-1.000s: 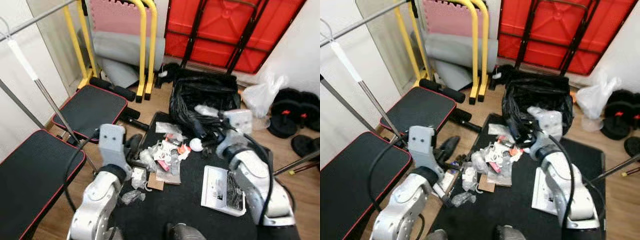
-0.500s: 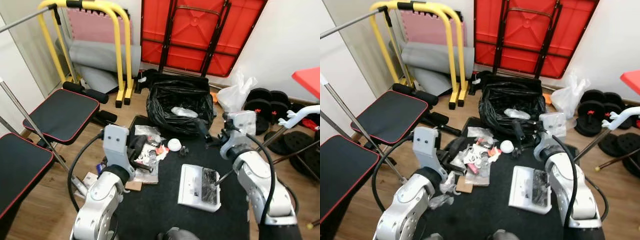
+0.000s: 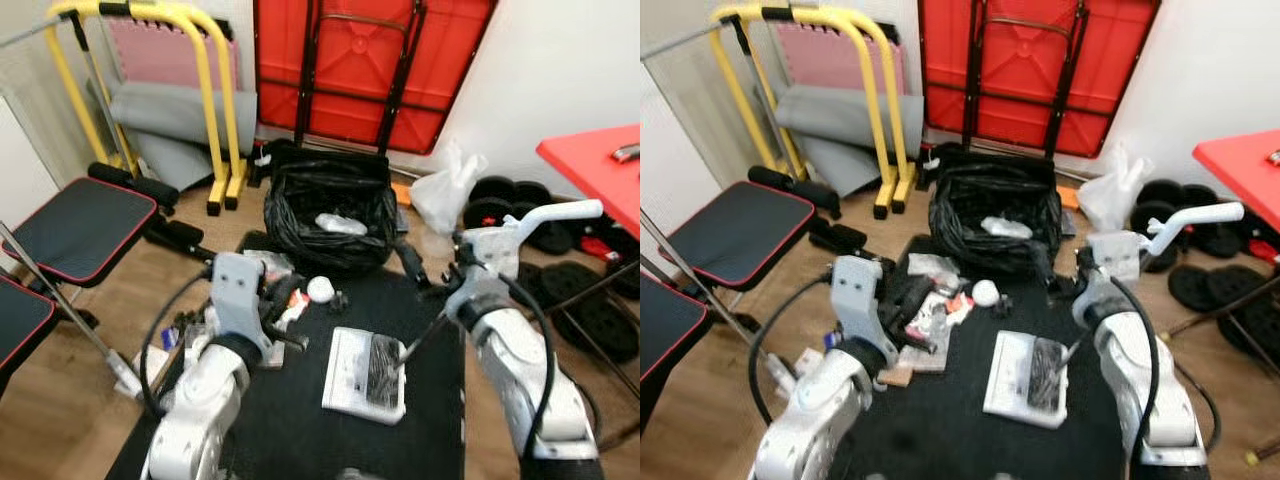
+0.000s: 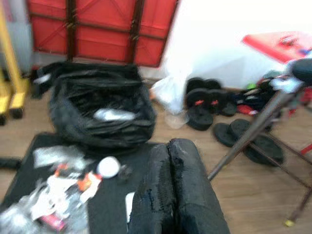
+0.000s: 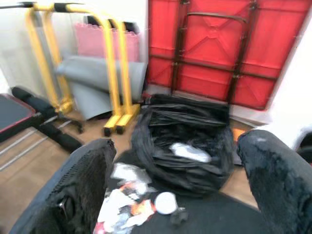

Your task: Sweep floor

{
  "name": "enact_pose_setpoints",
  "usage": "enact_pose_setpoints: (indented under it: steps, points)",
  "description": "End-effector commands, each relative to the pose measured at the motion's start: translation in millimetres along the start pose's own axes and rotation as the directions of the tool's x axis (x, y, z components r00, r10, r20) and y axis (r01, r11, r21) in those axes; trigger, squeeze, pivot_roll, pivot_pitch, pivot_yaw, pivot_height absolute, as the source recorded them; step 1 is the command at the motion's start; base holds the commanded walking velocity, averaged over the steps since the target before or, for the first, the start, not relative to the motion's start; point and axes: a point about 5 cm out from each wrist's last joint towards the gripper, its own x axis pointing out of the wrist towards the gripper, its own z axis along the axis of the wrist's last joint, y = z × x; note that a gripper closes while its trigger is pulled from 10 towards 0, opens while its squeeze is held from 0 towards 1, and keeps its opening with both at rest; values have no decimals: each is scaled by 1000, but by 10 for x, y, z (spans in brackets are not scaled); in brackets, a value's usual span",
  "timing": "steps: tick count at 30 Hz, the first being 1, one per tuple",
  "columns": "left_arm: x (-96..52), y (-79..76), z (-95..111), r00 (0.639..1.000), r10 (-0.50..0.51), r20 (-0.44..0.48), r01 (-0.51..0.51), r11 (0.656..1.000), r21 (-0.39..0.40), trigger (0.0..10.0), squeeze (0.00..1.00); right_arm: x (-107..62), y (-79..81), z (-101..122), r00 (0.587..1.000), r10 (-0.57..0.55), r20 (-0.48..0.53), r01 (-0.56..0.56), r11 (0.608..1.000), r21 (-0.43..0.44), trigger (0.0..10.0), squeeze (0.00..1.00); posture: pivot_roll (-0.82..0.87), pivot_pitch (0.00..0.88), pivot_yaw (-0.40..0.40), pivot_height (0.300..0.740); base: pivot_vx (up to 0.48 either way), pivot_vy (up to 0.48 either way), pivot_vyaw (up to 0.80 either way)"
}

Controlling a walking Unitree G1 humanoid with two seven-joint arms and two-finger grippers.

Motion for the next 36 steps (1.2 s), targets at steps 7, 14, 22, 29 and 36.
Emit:
enact_pose_setpoints:
  steps: [7,14,22,29,36]
  points:
    - [14,-2,-19,1000,-2,-14,3,1000,12,10000,0,-2,-55,-3,999,-35,-5,35,999,-3,10000,0,-102,152,-177,740,0,0,0]
    - [23,9,-18,1000,5,-13,-5,1000,1,10000,0,2,-55,-1,999,-37,-5,37,999,-5,10000,0,-103,152,-179,740,0,0,0]
    - [26,12,-15,1000,4,-12,-4,1000,4,10000,0,4,-46,-1,999,-33,-5,33,999,-12,10000,0,-107,152,-180,740,130,0,-311]
    - [26,3,-18,1000,0,-11,0,1000,-6,10000,0,-3,-38,-2,1000,-27,-5,26,999,-34,10000,0,-107,152,-182,740,309,0,-343]
    - [25,0,-16,1000,0,-8,0,1000,-10,10000,0,-3,-36,6,1000,-19,2,19,999,-26,10000,0,-108,152,-182,740,327,0,-236]
